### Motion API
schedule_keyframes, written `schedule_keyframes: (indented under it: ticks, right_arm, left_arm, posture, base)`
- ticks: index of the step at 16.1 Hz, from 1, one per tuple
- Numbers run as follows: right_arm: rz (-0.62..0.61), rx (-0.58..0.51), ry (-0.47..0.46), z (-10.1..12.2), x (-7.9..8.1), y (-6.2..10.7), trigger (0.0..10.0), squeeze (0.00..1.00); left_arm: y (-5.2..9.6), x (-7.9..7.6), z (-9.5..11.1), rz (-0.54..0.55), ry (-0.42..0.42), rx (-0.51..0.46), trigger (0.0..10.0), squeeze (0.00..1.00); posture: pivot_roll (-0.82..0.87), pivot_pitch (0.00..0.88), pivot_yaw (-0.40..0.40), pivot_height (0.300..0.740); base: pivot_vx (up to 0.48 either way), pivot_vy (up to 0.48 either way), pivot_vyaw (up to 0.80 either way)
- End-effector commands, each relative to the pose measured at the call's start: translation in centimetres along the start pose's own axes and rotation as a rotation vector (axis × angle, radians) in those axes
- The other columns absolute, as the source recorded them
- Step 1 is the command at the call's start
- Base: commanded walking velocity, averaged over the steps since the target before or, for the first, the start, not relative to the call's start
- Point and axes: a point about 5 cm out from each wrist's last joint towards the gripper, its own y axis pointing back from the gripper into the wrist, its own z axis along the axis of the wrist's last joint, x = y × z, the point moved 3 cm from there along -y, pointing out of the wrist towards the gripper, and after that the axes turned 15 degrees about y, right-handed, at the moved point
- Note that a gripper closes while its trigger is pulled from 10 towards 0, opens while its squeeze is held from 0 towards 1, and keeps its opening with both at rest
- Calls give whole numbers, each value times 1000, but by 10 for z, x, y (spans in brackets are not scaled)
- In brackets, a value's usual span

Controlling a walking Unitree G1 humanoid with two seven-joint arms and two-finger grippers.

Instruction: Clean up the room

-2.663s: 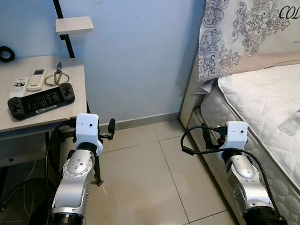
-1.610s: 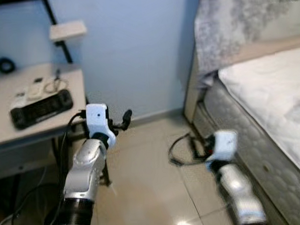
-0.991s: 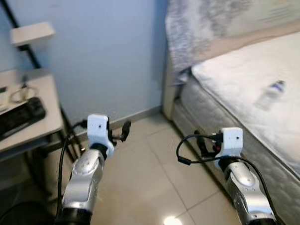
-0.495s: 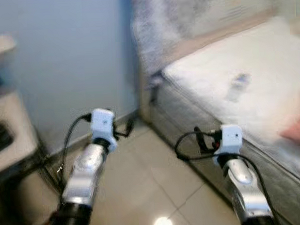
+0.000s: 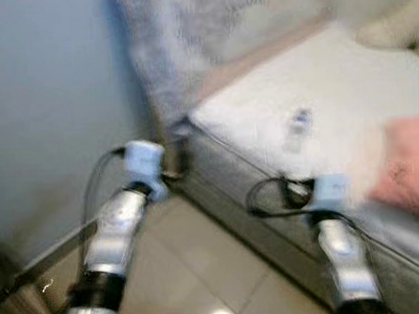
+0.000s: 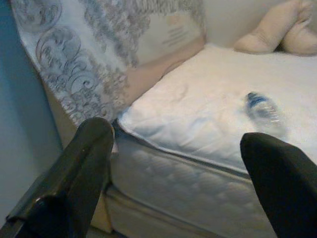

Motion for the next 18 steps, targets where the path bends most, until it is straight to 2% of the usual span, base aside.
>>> schedule_keyframes:
  ticks: [1,5,11,14,16,18]
  right_arm:
    - [-56,-4,22,-1,-19,1,10000,0]
    - [-71,-12,19,1,-22,0,10000,0]
    - [-71,-13,27,3,-24,-5,10000,0]
    - [-64,-11,31,2,-20,-5,10000,0]
    - [-62,-16,36,3,-19,-4,10000,0]
    - [-62,-22,43,4,-20,0,10000,0]
  left_arm:
    - [-6,-15,2,-51,12,-13,10000,0]
    - [-6,-17,0,-59,22,-10,10000,0]
    - [-7,-15,0,-52,28,-5,10000,0]
    - [-8,-14,1,-45,12,-5,10000,0]
    - [-12,-10,0,9,-50,7,10000,0]
    - [-17,-6,-2,54,-52,18,10000,0]
  posture:
    - [-60,0,8,740]
    - [-62,0,10,740]
    - [-57,0,8,740]
    - [-56,0,8,740]
    - [-63,0,10,740]
    - [-75,0,5,740]
  base:
    - [480,0,-675]
    - [480,0,-675]
    - [395,271,-639]
    - [377,295,0]
    - [0,0,0]
    - [0,0,0]
